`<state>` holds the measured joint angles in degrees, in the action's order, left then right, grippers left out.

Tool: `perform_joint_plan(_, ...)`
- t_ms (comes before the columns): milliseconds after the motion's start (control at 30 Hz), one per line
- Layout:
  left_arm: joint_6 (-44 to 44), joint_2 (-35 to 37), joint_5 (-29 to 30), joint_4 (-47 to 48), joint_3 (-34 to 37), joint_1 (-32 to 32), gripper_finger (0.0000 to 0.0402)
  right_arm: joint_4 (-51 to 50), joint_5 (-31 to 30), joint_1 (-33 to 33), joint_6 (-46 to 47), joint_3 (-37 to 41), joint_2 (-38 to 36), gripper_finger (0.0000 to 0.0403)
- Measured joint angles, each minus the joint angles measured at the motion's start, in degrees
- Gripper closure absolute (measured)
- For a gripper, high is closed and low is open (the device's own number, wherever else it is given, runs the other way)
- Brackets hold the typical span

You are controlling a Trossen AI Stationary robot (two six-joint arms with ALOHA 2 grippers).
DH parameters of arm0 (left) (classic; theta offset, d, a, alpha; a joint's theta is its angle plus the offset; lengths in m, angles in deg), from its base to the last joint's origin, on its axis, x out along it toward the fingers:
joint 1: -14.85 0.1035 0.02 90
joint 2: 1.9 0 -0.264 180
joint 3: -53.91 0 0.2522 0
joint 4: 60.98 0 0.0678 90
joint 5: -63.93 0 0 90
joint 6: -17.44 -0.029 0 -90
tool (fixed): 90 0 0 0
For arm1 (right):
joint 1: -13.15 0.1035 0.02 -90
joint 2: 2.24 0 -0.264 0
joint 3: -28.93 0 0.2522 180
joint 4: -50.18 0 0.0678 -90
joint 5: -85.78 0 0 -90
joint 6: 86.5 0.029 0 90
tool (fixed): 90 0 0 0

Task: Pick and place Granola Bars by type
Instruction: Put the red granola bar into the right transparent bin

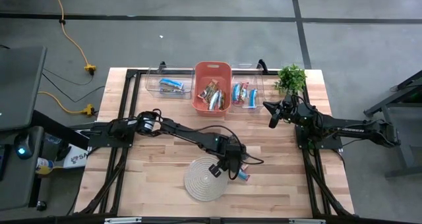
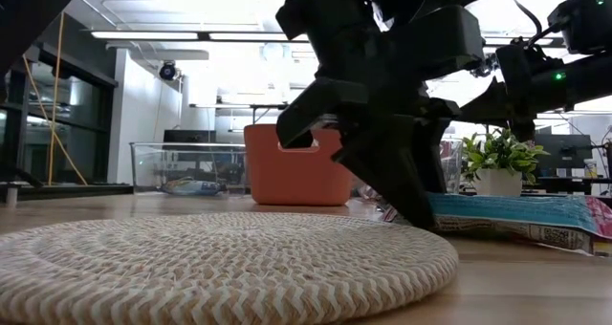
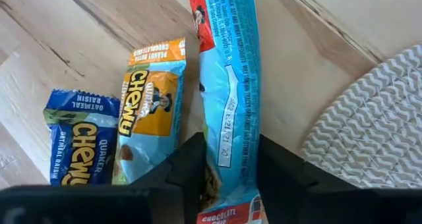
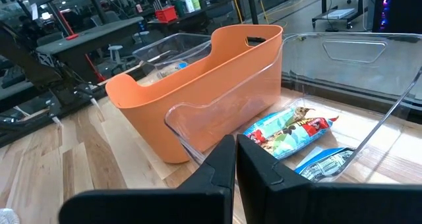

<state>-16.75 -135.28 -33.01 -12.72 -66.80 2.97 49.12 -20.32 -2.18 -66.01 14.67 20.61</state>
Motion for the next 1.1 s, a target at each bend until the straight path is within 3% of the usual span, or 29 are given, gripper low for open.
perform_joint_plan(233,1.1,0.0,0.0,0.0,0.0,-0.1,0.0308,0.0,0.0,0.0,0.0,0.0,0.0,0.0402)
perform_joint_plan(633,7.9,1.2,-2.5,-0.6,-0.1,-0.1,0.0311,0.0,0.0,0.0,0.0,0.0,0.0,0.0402)
perform_joint_plan(800,10.3,3.3,-9.8,-0.5,0.0,-0.1,0.0311,0.1,0.0,0.0,0.0,0.0,0.0,0.0402)
perform_joint_plan(967,14.6,5.7,-21.3,-2.2,0.0,-0.1,0.0311,0.1,0.0,0.0,0.0,0.0,0.0,0.0402)
perform_joint_plan(1100,18.6,7.8,-26.3,-4.7,0.0,-0.1,0.0311,0.1,0.0,0.0,0.0,0.0,0.0,0.0402)
